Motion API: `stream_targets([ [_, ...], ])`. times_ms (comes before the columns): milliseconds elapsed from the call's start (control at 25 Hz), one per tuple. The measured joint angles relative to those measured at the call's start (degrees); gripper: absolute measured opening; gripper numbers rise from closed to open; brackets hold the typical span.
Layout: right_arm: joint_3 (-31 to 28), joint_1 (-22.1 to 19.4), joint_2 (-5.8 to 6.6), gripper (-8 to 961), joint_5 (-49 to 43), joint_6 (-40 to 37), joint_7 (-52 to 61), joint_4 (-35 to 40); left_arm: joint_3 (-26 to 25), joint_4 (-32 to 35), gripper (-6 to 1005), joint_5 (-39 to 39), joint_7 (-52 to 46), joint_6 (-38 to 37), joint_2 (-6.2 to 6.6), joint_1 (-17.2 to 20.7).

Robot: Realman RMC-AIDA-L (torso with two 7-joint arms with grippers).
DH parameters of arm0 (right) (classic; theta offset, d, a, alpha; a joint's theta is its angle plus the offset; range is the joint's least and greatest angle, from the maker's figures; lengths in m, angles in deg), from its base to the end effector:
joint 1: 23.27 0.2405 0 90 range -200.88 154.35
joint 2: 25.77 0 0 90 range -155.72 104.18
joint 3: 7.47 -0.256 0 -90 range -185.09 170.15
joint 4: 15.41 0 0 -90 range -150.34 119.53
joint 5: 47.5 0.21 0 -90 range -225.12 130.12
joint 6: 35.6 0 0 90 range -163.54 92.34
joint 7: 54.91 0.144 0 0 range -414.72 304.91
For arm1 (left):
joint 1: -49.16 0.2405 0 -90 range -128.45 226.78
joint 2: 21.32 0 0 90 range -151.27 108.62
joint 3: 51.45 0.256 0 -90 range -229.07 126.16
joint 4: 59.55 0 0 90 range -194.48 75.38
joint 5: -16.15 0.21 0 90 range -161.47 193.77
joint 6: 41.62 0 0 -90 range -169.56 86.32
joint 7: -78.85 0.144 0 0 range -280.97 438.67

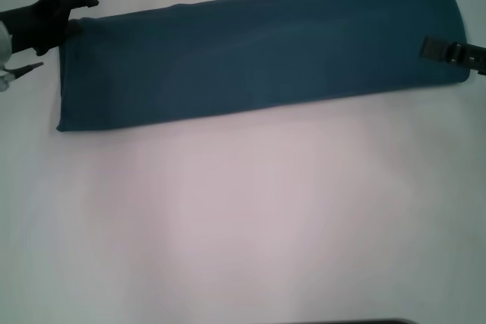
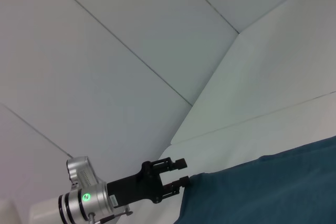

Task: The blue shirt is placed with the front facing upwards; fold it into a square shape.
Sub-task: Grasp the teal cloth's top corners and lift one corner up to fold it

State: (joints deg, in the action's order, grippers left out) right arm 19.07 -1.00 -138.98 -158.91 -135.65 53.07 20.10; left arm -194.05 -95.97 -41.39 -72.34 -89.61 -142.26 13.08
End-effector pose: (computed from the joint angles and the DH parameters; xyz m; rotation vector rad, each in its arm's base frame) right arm 0.3153 0.2882 0.0679 -2.3420 1.4299 1.0496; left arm -0.3032 0.4117 0.0100 -1.5033 -1.9333 -0.7737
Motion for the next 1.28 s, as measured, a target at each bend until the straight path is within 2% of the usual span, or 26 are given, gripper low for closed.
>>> stream_targets([
  [280, 0.1, 0.0, 0.25, 944, -0.1, 0.4, -0.3, -1.5, 0.4, 2.6, 578, 0.3, 1.1, 6.0, -0.25, -0.6],
  [880, 0.1, -0.1, 0.38, 944, -0.1, 0.6, -0.4, -2.1, 4.5, 4.3, 579, 0.6, 1.3, 10.4, -0.35, -1.5],
  [1280, 0.1, -0.3, 0.38, 944, 0.2, 0.3, 0.0, -2.1, 4.5, -0.3, 579, -3.6, 0.8, 6.0, -0.84, 0.0],
])
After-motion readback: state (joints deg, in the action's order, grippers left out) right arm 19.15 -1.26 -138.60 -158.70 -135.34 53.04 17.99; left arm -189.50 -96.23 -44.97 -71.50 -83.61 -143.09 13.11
